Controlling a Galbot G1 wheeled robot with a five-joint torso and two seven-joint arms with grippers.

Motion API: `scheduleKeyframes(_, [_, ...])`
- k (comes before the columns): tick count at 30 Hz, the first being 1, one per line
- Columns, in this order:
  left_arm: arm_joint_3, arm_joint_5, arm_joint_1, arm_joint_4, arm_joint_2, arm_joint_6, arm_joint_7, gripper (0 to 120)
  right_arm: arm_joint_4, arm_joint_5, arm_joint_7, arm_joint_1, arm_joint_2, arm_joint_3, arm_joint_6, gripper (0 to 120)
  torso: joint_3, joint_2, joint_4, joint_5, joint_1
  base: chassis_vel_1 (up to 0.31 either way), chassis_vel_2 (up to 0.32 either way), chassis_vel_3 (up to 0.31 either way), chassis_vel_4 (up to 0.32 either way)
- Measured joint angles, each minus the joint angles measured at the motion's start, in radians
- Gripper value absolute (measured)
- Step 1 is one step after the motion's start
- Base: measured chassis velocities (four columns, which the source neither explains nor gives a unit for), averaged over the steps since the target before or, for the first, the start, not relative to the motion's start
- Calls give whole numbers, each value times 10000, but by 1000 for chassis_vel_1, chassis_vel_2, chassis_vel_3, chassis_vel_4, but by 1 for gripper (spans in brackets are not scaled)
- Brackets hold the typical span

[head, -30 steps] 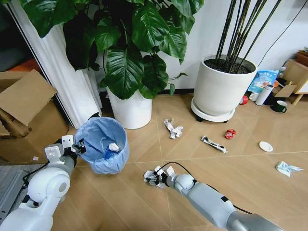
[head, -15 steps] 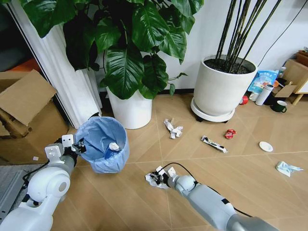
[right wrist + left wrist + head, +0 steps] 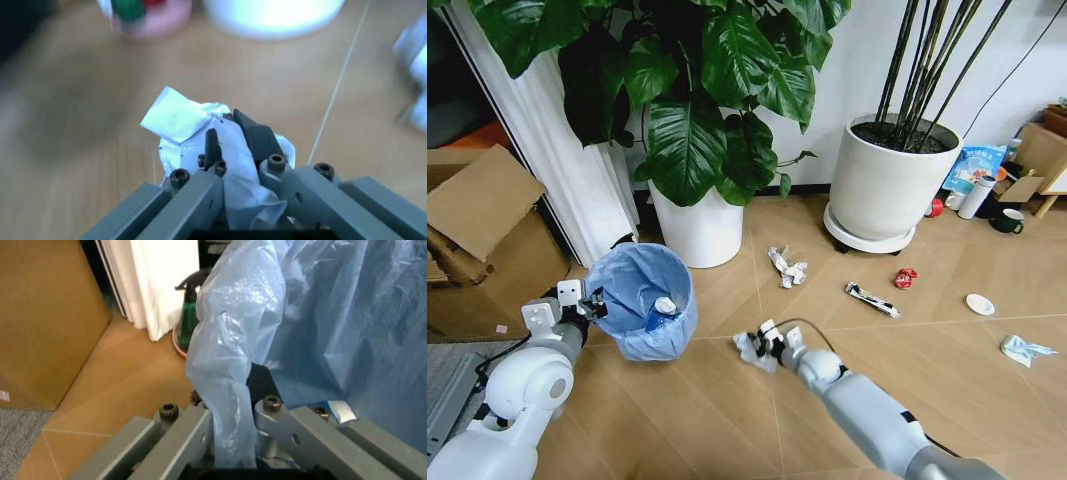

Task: Pick up the trash bin and place the garbage on the floor into it.

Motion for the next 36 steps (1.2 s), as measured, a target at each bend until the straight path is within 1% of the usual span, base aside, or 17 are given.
scheduleKeyframes(1, [53,2,0,32,2,6,11,0,588,162,74,34,-175,165,-155,0,0,0,0,1,0,0,0,0,0])
scheduleKeyframes(4, [173,25,-22,108,2,14,8,0,1497,459,220,215,-517,408,-453,0,0,0,0,0,0,0,0,0,0])
scheduleKeyframes(6, [378,14,-90,175,1,85,4,0,2855,911,556,596,-1003,652,-785,0,0,0,-2,0,0,0,0,0,0])
scheduleKeyframes(8, [420,1,-108,187,1,107,6,0,3156,1063,626,680,-1092,687,-875,0,0,0,-1,1,0,0,0,0,0])
scheduleKeyframes(10, [656,-83,-197,269,36,249,29,0,4291,1990,962,1102,-1413,663,-1194,0,0,0,-2,0,0,0,0,0,0])
scheduleKeyframes(11, [656,-83,-197,269,36,249,29,0,4291,1990,962,1102,-1413,663,-1194,0,0,0,-2,0,0,0,0,0,0])
scheduleKeyframes(13, [886,-178,-303,365,72,331,91,0,5075,2957,1216,1610,-1546,229,-1424,0,0,0,0,-2,-1,0,0,0,0])
scheduleKeyframes(15, [950,-207,-343,400,77,354,108,0,5212,3146,1268,1721,-1547,98,-1471,0,0,0,0,0,0,0,0,0,0])
scheduleKeyframes(18, [1249,-379,-595,561,75,420,128,0,5669,3773,1473,2181,-1426,-703,-1626,0,0,0,1,-2,0,0,0,0,0])
scheduleKeyframes(19, [1249,-379,-595,561,75,420,128,0,5669,3773,1473,2181,-1426,-703,-1626,0,0,0,1,-2,0,0,0,0,0])
scheduleKeyframes(22, [1598,-589,-966,716,53,470,104,0,5849,4119,1611,2498,-1132,-1659,-1712,0,0,0,1,-3,0,0,0,0,0])
scheduleKeyframes(24, [1750,-747,-1216,747,39,510,44,0,5830,4115,1637,2578,-1014,-2226,-1713,0,0,0,1,-2,0,0,0,0,0])
scheduleKeyframes(28, [1792,-812,-1323,750,16,519,0,0,5695,3869,1625,2591,-994,-2533,-1792,1,0,0,0,-2,0,0,0,0,0])
scheduleKeyframes(30, [1777,-825,-1321,734,13,520,-11,0,5412,3314,1464,2582,-1014,-2699,-1675,13,0,0,-1,-2,0,0,0,0,0])
scheduleKeyframes(32, [1741,-825,-1290,716,13,521,-11,0,5302,3175,1426,2577,-1003,-2734,-1650,20,0,0,-1,-2,0,0,0,0,0])
scheduleKeyframes(33, [1741,-825,-1290,716,13,521,-11,0,5302,3175,1426,2577,-1003,-2734,-1650,20,0,0,-1,-2,0,0,0,0,0])
scheduleKeyframes(36, [1715,-825,-1287,713,5,521,-12,0,5144,3103,1417,2580,-914,-2737,-1650,36,0,0,1,-2,0,0,0,0,0])
